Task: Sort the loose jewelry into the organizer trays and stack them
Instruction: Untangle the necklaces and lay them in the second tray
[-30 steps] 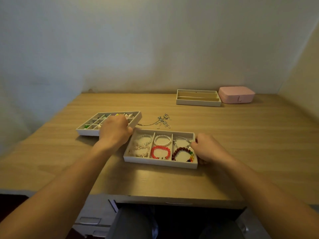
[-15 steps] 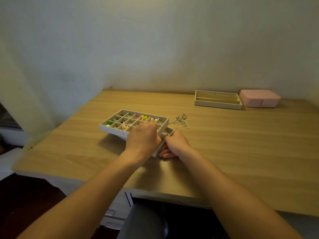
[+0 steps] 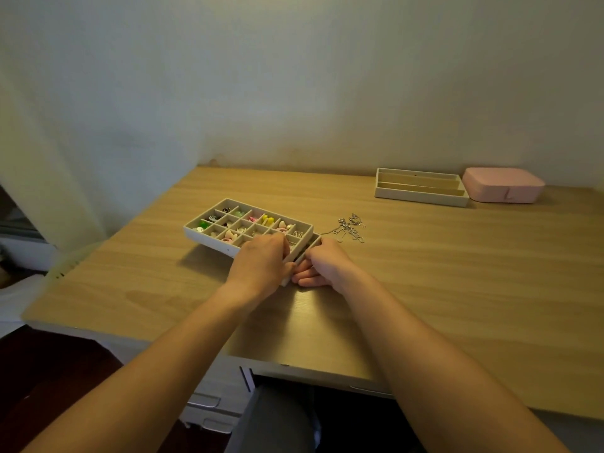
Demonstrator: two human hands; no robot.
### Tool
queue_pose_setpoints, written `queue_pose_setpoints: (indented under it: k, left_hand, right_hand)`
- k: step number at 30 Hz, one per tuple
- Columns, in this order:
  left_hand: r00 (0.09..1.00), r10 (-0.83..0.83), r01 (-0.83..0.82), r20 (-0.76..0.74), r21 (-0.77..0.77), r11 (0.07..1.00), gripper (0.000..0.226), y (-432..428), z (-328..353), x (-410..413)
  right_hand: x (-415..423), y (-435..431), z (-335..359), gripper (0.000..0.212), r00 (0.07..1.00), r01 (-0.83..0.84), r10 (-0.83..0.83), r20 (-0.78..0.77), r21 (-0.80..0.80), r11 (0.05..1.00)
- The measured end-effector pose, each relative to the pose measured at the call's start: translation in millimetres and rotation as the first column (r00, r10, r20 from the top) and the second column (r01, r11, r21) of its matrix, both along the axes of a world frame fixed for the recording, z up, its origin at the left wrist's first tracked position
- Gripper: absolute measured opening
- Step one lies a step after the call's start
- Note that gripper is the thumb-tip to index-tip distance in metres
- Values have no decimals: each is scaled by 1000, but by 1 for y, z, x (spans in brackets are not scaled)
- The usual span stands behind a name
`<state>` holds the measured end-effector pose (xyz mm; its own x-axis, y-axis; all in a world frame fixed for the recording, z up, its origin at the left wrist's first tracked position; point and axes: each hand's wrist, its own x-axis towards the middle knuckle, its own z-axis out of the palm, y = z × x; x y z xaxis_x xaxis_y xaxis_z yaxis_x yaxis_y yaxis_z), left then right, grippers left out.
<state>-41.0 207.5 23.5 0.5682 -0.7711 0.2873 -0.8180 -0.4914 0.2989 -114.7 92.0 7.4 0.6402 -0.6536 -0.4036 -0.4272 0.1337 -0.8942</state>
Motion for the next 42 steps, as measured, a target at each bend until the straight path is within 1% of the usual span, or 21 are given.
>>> queue_pose_setpoints:
  k: [4, 8, 11, 13, 15, 16, 18, 19, 21, 23, 25, 27, 30, 32, 35, 38, 42]
  left_hand:
    - [1000, -4, 4, -18, -33, 999, 21, 1, -4, 5]
    - [1000, 12, -12, -3, -14, 1000, 22, -2, -5, 10]
    - [1000, 2, -2, -4, 29, 1000, 23, -4, -2, 14]
    - [999, 5, -9, 51, 90, 996, 23, -6, 2, 15]
    - [988, 4, -25, 158, 135, 991, 26, -14, 9, 10]
    - [980, 9, -38, 199, 140, 989, 33, -21, 14, 6]
    - [972, 17, -43, 235, 107, 993, 49, -38, 22, -3]
    - [972, 4, -22, 233, 75, 997, 51, -48, 25, -8]
    - [981, -47, 39, 189, 42, 998, 46, -77, 32, -20]
    - [990, -111, 106, 82, 54, 993, 39, -109, 35, -29]
    - [987, -157, 159, -33, 74, 985, 38, -147, 33, -34]
    - [975, -182, 193, -129, 78, 978, 40, -183, 28, -33]
    - [945, -209, 231, -251, 62, 971, 50, -239, 16, -26]
    - [938, -228, 255, -262, 76, 964, 58, -274, 7, -19]
    - [940, -254, 282, -227, 102, 954, 60, -319, -8, -10]
    - [947, -265, 288, -182, 116, 951, 55, -343, -20, -6]
    - [960, -230, 240, -158, 45, 970, 44, -354, -31, -3]
  right_hand:
    - [3, -1, 1, 30, 1000, -18, 18, 24, 9, 1000]
    - [5, -3, 3, 27, 999, -41, 40, 33, 15, 999]
    - [5, -4, 6, 29, 997, -66, 65, 46, 25, 998]
    - [6, -5, 9, 31, 994, -99, 98, 41, 20, 995]
    - [3, -9, 14, 28, 993, -116, 116, 27, -17, 993]
    - [0, -14, 18, 25, 993, -118, 120, 22, -59, 991]
    - [-9, -30, 28, 20, 995, -101, 104, 4, -197, 975]
    - [-15, -41, 32, 18, 997, -79, 81, -6, -268, 960]
    - [-31, -69, 42, 18, 1000, -10, 8, -5, -384, 923]
    - [-45, -103, 48, 24, 997, 63, -76, -8, -484, 873]
    - [-61, -140, 49, 26, 987, 101, -154, -45, -570, 815]
    - [-75, -177, 45, 36, 969, 96, -218, -117, -632, 769]
    - [-91, -232, 35, 52, 929, 20, -261, -265, -666, 746]
    - [-97, -263, 26, 56, 907, -38, -254, -336, -666, 745]
    - [-101, -295, 13, 57, 908, -72, -232, -348, -677, 732]
    - [-98, -312, 4, 59, 901, -98, -243, -359, -714, 693]
    - [-89, -321, -1, 58, 879, -137, -277, -387, -763, 632]
